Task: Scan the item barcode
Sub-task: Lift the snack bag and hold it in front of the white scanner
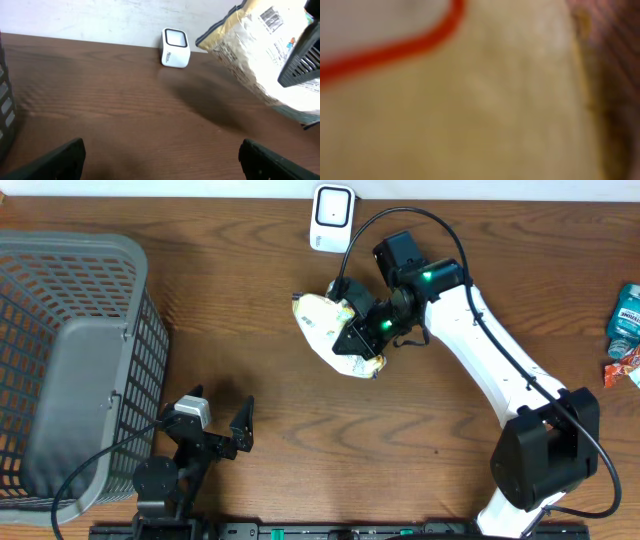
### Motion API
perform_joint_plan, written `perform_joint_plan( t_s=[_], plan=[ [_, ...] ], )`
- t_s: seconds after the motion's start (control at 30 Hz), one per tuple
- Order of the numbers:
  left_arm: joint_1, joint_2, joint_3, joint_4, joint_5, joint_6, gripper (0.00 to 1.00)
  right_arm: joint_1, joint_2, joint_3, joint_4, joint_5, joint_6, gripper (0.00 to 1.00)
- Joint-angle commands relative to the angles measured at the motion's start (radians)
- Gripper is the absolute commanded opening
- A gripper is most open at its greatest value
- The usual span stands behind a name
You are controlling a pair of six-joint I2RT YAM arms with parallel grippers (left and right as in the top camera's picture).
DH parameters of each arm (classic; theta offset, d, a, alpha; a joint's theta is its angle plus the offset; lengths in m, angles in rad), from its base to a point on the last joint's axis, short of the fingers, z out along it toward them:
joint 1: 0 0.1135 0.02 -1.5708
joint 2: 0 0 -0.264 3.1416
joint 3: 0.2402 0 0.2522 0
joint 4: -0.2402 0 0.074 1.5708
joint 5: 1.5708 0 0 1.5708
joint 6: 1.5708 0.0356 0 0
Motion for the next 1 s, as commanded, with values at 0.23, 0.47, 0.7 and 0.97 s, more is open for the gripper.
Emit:
perform_joint_plan(
  t_s=[0.23, 0.47, 0.7, 0.97],
  plan=[
    [0.003, -0.003, -0.019, -0.023, 0.002, -0.005, 0.98, 0.003, -0.045, 0.029, 0.020, 0.124, 0.086, 0.01],
    [0.003, -0.003, -0.019, -0.023, 0.002, -0.005, 0.98, 0.006, -0.045, 0.029, 0.020, 0.124, 0.089, 0.01],
    [0.003, -0.003, -0.019, -0.023, 0.002, -0.005, 0.98, 0.005, -0.053, 0.029, 0.043, 0.229, 0.089, 0.01],
    [0.003, -0.003, -0.019, -0.023, 0.002, -0.005, 0.98, 0.012, -0.060, 0.029, 0.207, 0.948, 0.093, 0.01]
  ],
)
